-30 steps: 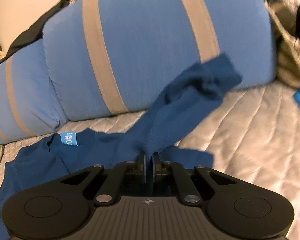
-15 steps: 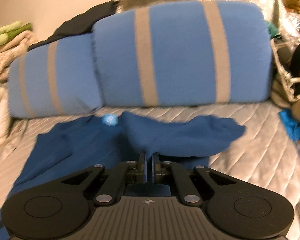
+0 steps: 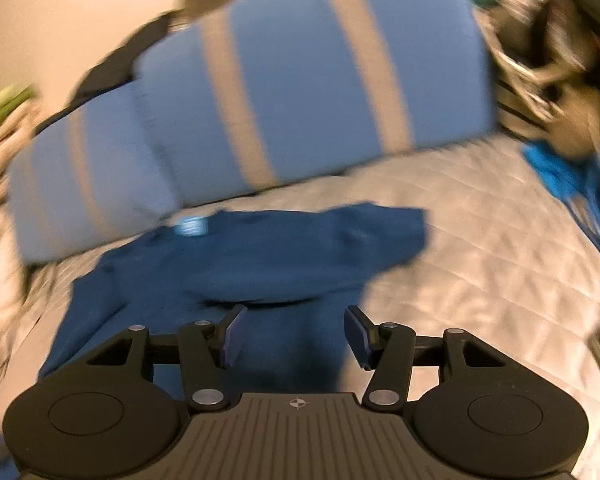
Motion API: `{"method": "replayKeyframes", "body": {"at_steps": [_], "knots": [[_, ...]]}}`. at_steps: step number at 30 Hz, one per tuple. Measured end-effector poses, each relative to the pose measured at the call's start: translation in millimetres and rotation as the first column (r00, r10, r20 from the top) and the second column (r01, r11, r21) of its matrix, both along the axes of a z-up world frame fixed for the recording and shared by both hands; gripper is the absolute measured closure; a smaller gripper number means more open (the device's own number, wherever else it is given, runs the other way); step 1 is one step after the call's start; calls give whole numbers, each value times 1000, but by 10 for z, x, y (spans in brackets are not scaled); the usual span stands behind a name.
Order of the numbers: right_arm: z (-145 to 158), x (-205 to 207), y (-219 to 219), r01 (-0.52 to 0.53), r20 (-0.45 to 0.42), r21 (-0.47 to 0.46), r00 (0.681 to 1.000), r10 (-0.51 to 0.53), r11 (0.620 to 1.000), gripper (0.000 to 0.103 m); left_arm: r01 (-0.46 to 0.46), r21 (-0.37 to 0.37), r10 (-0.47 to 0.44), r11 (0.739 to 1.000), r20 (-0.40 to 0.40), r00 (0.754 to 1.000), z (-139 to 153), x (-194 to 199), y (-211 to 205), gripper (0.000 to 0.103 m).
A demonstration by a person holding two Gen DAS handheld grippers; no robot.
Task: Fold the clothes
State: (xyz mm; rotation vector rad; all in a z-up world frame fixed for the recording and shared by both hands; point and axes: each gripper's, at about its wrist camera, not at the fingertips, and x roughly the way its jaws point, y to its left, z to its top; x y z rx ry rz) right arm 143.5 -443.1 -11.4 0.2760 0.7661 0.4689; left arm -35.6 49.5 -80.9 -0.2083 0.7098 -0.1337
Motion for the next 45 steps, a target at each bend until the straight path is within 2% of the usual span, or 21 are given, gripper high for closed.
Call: {"method": "replayKeyframes", "body": {"at_steps": [7, 13, 18, 19, 20, 21, 23, 26, 28, 30, 34, 39, 45], "knots": [[-439, 401, -335, 177, -136, 160, 978, -155, 971, 48, 1, 1, -1, 1000, -5, 1000, 5, 5, -2, 0], [-737, 732, -276, 242, -215, 259, 958, -189, 935, 50, 2, -2, -2, 1000, -10, 1000, -1, 16, 4, 0], [-949, 900, -189, 271, -260, 310, 946, -193, 911, 57, 3, -7, -4, 1000, -13, 1000, -8, 25, 13, 0], [-985, 927, -179, 275, -266, 321, 944, -192, 906, 62, 4, -8, -4, 1000, -14, 1000, -9, 27, 15, 0], [-1011, 946, -180, 277, -269, 333, 944, -191, 901, 72, 4, -9, -4, 1000, -14, 1000, -10, 29, 17, 0], [-1022, 961, -180, 276, -267, 339, 945, -190, 899, 75, 4, -10, -4, 1000, -15, 1000, -11, 31, 18, 0], [-952, 969, -149, 252, -222, 293, 956, -191, 922, 79, 4, -11, -4, 1000, -16, 1000, -11, 35, 18, 0], [-720, 930, -17, 190, -87, 119, 980, -180, 975, 81, 4, -10, -4, 1000, -16, 1000, -11, 34, 14, 0], [-561, 889, 67, 158, 1, -2, 987, -158, 987, 81, 4, -10, -4, 1000, -16, 1000, -11, 33, 11, 0], [-413, 842, 126, 145, 81, -107, 987, -137, 984, 81, 4, -9, -4, 1000, -16, 1000, -11, 32, 8, 0], [-169, 760, 174, 154, 206, -252, 973, -102, 955, 83, 2, -11, -2, 1000, -13, 1000, -11, 26, 8, 0], [61, 704, 99, 214, 314, -372, 945, -95, 903, 83, 3, -10, -3, 1000, -11, 1000, -15, 19, 3, 0], [335, 672, -243, 324, 412, -499, 905, -108, 804, 84, 4, -9, -4, 1000, -11, 1000, -6, 12, 5, 0]]}}
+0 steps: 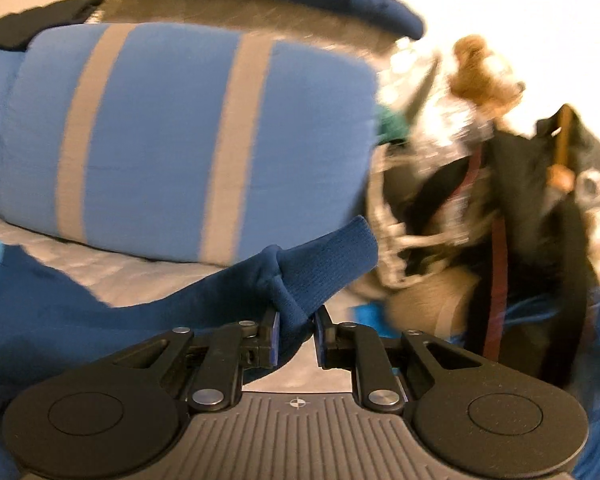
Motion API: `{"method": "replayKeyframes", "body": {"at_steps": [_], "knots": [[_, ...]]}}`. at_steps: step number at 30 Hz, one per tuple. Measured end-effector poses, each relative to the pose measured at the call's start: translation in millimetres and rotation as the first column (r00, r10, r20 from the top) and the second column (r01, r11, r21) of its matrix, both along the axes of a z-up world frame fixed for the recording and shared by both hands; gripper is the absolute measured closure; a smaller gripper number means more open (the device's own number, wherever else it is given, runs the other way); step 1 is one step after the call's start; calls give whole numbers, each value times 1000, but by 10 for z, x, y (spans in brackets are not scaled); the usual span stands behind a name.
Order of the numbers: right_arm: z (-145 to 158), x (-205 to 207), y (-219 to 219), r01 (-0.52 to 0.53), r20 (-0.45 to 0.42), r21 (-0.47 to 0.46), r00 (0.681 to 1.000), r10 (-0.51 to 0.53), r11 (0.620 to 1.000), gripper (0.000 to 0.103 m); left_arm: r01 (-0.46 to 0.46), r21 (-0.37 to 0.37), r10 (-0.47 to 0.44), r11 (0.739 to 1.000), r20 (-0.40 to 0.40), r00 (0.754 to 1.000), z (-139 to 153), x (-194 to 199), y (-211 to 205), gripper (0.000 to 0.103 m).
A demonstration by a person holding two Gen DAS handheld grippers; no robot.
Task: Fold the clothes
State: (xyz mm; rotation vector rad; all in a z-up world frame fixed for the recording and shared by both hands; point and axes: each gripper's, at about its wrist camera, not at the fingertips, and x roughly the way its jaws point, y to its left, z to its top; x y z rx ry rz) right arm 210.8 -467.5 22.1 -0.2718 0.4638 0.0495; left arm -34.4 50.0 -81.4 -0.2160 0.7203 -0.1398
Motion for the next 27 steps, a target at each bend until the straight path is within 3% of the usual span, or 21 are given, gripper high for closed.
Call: {"method": "replayKeyframes", "body": {"at_steps": [7, 11, 17, 20, 21, 23, 26, 27], "knots": [[269, -90, -842, 156, 46, -105, 987, -152, 982, 85, 2, -11, -2, 1000, 2, 1000, -3, 2, 25, 0], [327, -150, -1349, 271, 66, -147, 962, -263, 951, 85, 3, -11, -3, 1000, 3, 1000, -3, -3, 31, 0], [256, -319, -1830, 368, 70, -191, 930, -361, 910, 85, 4, -12, -4, 1000, 4, 1000, -5, -7, 33, 0], [88, -362, -1937, 388, 23, -186, 920, -391, 902, 83, 6, -15, -6, 1000, 5, 1000, -4, -8, 36, 0], [21, -369, -1958, 394, 10, -186, 917, -399, 900, 81, 7, -16, -7, 1000, 8, 1000, -1, -13, 41, 0], [-109, -387, -1998, 410, -11, -188, 908, -419, 893, 54, 6, -16, -5, 1000, 17, 1000, 4, -28, 50, 0], [-187, -481, -2021, 460, 2, -185, 884, -468, 868, 28, 0, -14, 0, 1000, 27, 1000, 9, -41, 52, 0], [-179, -528, -2029, 472, 9, -172, 878, -478, 864, 24, -2, -11, 3, 1000, 28, 1000, 10, -41, 50, 0]]}}
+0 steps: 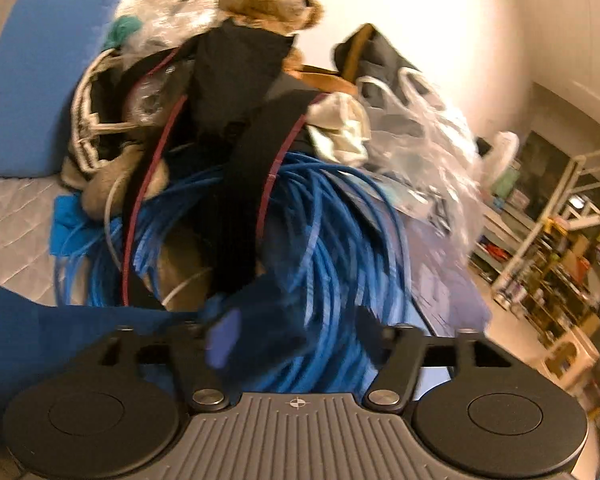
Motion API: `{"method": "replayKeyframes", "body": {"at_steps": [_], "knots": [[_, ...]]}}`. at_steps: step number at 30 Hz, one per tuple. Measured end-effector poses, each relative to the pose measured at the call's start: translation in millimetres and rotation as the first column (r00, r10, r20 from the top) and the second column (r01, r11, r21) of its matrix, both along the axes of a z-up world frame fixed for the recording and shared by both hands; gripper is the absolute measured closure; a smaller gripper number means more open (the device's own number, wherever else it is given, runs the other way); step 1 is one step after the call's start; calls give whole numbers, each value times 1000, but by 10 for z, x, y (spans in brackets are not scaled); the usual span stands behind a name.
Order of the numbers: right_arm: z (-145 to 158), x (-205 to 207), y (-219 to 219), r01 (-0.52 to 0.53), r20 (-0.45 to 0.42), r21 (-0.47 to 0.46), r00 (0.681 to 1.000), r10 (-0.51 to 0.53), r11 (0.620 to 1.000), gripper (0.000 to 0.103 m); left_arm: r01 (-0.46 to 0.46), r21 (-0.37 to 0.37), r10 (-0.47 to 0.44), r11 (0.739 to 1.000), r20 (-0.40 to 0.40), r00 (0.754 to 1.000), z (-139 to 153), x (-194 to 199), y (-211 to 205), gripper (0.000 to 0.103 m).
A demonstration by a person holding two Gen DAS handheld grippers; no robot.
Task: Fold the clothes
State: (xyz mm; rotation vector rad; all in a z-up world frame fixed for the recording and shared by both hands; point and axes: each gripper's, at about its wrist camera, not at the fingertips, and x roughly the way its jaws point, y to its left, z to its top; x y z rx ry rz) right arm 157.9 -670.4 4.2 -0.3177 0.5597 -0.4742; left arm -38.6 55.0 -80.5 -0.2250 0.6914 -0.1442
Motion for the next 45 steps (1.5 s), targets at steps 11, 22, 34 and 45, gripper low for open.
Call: {"method": "replayKeyframes", "body": {"at_steps": [11, 22, 34, 45], "knots": [[259, -637, 702, -279, 20, 224, 959, 282, 934, 0, 39, 11, -39, 999, -13, 999, 9, 34, -12, 0], [238, -1231, 2407, -650, 49, 449, 703, 710, 613, 0, 89, 144, -113, 986, 166, 980, 693, 303, -15, 0], [-145, -1568, 3525, -675, 75, 604, 577, 813, 424, 0, 359, 358, -395, 862, 29, 918, 599, 1157, -487, 4], [-315, -1544, 3696, -652, 17, 619, 569, 822, 438, 0, 393, 346, -355, 852, -170, 919, -70, 1992, -665, 47]]}}
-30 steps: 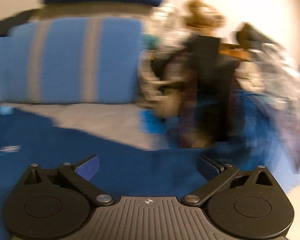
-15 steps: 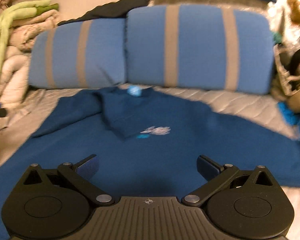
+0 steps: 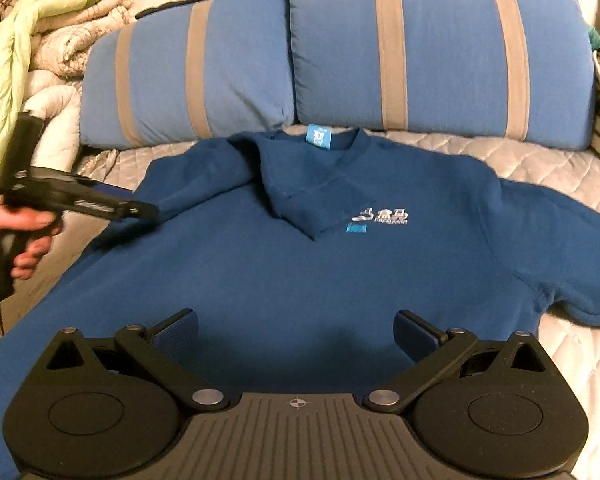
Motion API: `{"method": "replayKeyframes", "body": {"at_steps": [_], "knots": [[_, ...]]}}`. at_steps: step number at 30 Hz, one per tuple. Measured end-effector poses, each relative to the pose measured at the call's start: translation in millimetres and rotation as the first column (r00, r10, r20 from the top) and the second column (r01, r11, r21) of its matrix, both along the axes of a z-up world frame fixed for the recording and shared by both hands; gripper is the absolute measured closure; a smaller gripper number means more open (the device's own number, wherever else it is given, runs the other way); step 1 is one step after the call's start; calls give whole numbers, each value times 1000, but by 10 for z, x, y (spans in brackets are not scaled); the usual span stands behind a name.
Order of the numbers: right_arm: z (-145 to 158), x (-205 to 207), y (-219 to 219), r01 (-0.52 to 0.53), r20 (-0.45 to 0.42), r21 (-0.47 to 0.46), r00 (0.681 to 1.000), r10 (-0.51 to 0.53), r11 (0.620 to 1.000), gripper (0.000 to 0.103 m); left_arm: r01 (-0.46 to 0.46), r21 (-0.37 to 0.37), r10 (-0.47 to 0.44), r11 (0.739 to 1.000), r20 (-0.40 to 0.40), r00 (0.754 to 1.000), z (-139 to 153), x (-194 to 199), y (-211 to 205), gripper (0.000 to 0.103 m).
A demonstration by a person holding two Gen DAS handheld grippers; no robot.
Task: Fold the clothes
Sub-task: 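Grasp the other sleeve cuff with the left gripper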
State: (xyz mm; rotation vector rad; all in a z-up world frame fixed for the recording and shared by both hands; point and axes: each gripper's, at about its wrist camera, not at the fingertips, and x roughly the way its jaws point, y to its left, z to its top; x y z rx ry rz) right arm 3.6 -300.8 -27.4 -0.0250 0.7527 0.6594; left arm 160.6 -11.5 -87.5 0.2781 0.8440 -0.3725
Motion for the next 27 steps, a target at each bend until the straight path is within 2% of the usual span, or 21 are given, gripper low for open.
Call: {"method": "replayKeyframes", "body": {"at_steps": [1, 3, 5, 7, 9, 14, 19, 21, 23, 24, 25, 26, 27], "knots": [[-13, 11, 5, -3, -7, 0, 1000, 3, 1000, 0, -2, 2, 2, 1000, -24, 1000, -44, 71, -4, 50], [-29, 8, 13, -5, -14, 1, 1000, 5, 1000, 0, 1, 3, -1, 1000, -76, 997, -123, 178, -10, 79], [-38, 17, 11, -8, -19, 7, 1000, 8, 1000, 0, -8, 30, 10, 1000, -69, 998, -111, 203, -3, 93], [-46, 25, 6, -10, -24, 14, 1000, 10, 1000, 0, -18, 50, 20, 999, -34, 999, -16, 178, 34, 95], [-49, 29, -10, -11, -29, 23, 1000, 12, 1000, 0, -61, 105, 58, 993, 37, 998, 135, 105, 91, 96], [-50, 34, 2, -20, -31, 21, 999, 21, 1000, 0, -208, 264, 158, 942, 198, 967, 474, -129, 361, 96], [-44, 7, 8, -22, -12, 15, 1000, 22, 1000, 0, -307, 373, 221, 876, 256, 941, 483, -320, 666, 96], [-43, 3, 7, -22, -8, 15, 1000, 23, 1000, 0, -327, 395, 245, 859, 243, 939, 417, -343, 801, 95], [-43, 2, 8, -23, -6, 15, 1000, 23, 1000, 0, -313, 401, 252, 861, 199, 947, 361, -287, 866, 89], [-42, 3, 6, -24, -8, 16, 1000, 24, 1000, 0, -307, 400, 249, 863, 191, 949, 352, -303, 902, 77], [-41, 3, 5, -26, -9, 17, 1000, 26, 1000, 0, -303, 400, 245, 865, 190, 951, 351, -340, 941, 70], [-37, 4, 3, -27, -10, 18, 1000, 27, 999, 0, -298, 403, 234, 865, 201, 951, 358, -393, 957, 57], [-33, 5, 0, -27, -12, 20, 1000, 28, 999, 0, -278, 406, 207, 871, 210, 956, 370, -453, 944, 51]]}}
